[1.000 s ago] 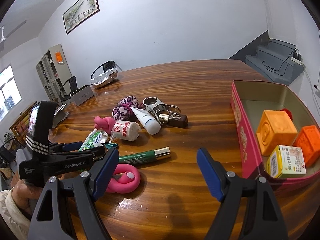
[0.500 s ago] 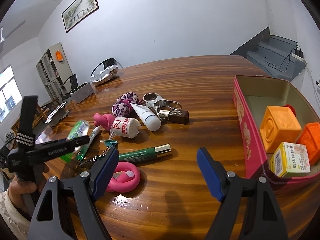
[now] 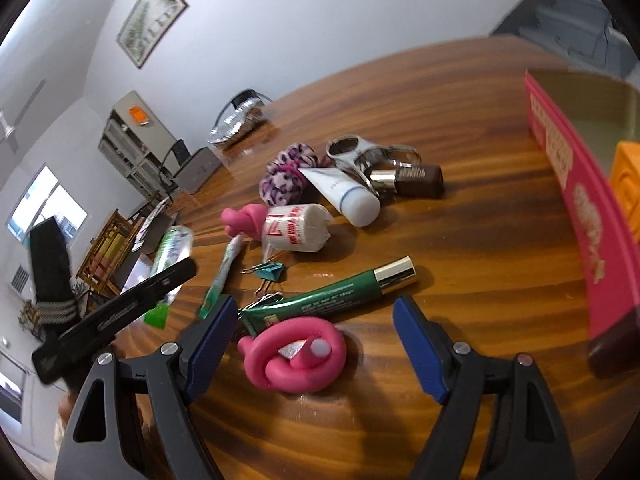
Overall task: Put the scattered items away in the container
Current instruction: 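Grasp the Dettol sanitizer bottle with the left tool while the right tool grasps the green tube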
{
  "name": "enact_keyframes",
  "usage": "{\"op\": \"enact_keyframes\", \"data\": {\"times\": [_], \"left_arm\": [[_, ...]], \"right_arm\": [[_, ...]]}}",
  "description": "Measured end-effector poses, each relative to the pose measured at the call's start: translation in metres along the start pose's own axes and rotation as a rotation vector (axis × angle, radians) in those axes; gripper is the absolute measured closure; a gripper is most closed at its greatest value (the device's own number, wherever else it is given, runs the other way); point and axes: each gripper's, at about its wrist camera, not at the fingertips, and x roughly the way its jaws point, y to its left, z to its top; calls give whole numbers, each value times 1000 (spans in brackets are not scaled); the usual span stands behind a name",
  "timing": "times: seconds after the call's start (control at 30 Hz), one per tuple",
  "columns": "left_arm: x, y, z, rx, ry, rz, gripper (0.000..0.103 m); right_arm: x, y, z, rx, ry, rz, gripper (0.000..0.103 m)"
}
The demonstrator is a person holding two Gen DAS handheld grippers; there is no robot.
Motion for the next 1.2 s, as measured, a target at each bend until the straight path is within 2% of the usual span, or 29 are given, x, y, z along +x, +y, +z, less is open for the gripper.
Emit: {"op": "enact_keyframes", "data": {"times": [0.1,0.37,0.43,0.5,0.53,0.6,0.67,0.9,1.2], "left_arm": [[-2,4,0,-12,-2,-4,62],[-5,4,-1,-5,3,-32,62],[-5,3,-2,-1,5,-37,62],[-5,2,-2,1,9,-44,62],[-6,2,-3,2,10,-46,62],[-6,0,-3,7,12,-50,62],[-5,-1,-4,10,15,-53,62],[-9,-5,-3,26,-5,-45,62],[-6,-7,-4,38,10,-46,62]], "right_arm": [[16,4,6,-5,34,-52,20],[44,29,19,-118,55,-166,21],[48,33,19,-148,49,-202,26],[50,34,19,-168,43,-235,37],[50,33,20,-167,38,-242,40],[48,27,22,-152,31,-255,55],[44,18,24,-130,25,-264,60],[30,-4,30,-78,9,-304,61],[41,23,22,-247,15,-439,60]]}}
